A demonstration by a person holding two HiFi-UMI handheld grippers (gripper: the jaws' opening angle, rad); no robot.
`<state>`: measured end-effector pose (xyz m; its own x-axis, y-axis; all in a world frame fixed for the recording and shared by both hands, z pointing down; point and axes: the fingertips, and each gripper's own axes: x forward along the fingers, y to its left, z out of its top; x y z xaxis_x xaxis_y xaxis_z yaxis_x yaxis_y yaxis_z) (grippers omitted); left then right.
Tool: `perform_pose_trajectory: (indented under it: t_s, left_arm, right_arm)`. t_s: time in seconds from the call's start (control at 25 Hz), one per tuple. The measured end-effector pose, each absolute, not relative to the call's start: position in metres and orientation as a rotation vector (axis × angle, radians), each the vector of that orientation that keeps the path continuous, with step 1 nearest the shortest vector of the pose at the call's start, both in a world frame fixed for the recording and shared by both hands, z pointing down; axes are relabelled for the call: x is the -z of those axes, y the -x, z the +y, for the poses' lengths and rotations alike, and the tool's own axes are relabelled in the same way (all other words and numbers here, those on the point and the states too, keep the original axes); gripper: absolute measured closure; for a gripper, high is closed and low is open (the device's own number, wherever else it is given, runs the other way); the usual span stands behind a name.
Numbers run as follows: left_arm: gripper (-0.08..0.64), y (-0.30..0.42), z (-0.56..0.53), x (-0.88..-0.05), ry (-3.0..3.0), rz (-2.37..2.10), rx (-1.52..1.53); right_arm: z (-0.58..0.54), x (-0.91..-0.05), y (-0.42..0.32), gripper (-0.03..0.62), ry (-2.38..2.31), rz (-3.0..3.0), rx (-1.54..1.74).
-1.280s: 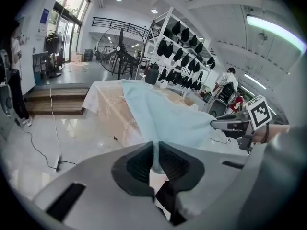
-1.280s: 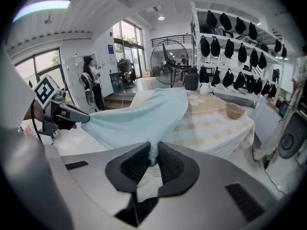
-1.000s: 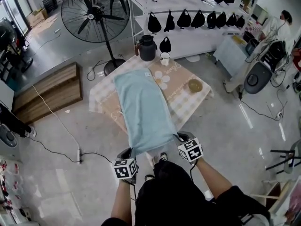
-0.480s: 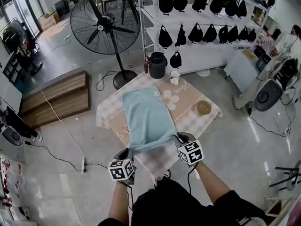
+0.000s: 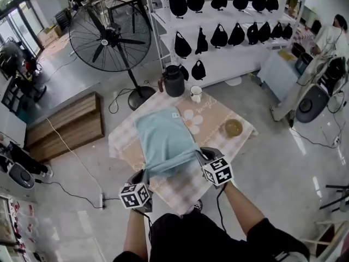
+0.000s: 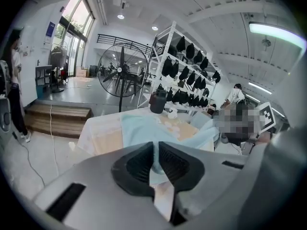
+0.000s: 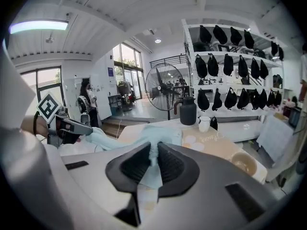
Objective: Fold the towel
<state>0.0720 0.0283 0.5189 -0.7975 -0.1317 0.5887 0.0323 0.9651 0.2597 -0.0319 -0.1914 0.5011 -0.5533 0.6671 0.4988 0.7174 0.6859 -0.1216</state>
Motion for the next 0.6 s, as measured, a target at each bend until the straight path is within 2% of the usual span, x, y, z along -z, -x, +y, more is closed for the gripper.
perform_pose_trajectory:
  t_s: [0.6]
  left_arm:
    - [0.522, 0.024, 0.081, -0.517, -0.21, -2.463, 0.4]
  right_arm:
    - [-0.145, -0.5, 0.109, 0.552, 0.951, -2.409, 0.169]
